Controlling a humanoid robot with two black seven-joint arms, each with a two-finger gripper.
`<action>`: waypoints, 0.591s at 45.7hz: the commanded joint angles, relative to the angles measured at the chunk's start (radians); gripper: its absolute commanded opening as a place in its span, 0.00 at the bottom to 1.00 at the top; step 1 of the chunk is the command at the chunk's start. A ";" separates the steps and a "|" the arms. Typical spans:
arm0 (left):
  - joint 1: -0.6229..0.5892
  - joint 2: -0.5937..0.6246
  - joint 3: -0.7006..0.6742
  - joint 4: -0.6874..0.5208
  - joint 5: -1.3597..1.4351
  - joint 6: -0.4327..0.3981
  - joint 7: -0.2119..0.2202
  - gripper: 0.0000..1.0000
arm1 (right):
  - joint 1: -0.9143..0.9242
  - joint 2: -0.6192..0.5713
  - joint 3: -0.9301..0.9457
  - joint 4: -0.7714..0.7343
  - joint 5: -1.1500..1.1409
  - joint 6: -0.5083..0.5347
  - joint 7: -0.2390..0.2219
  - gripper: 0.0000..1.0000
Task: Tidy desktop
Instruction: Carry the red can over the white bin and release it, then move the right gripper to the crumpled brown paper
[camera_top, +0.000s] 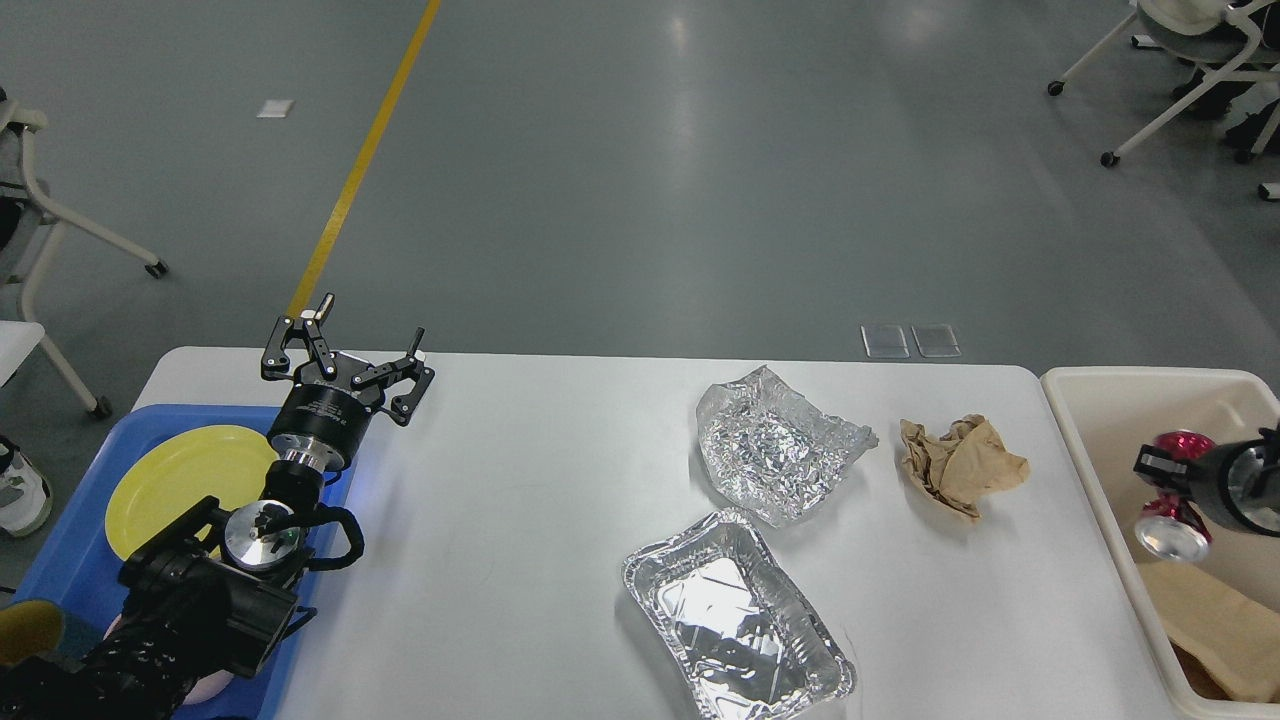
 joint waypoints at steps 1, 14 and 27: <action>0.000 0.000 0.000 0.000 0.000 -0.001 0.000 1.00 | -0.179 0.033 0.000 -0.187 0.189 -0.057 -0.082 0.00; 0.000 0.000 0.000 0.000 0.000 0.000 0.000 1.00 | -0.320 0.053 0.003 -0.317 0.257 -0.097 -0.101 1.00; 0.000 0.000 0.000 0.000 0.000 0.000 0.000 1.00 | -0.238 0.080 0.026 -0.311 0.266 -0.101 -0.099 1.00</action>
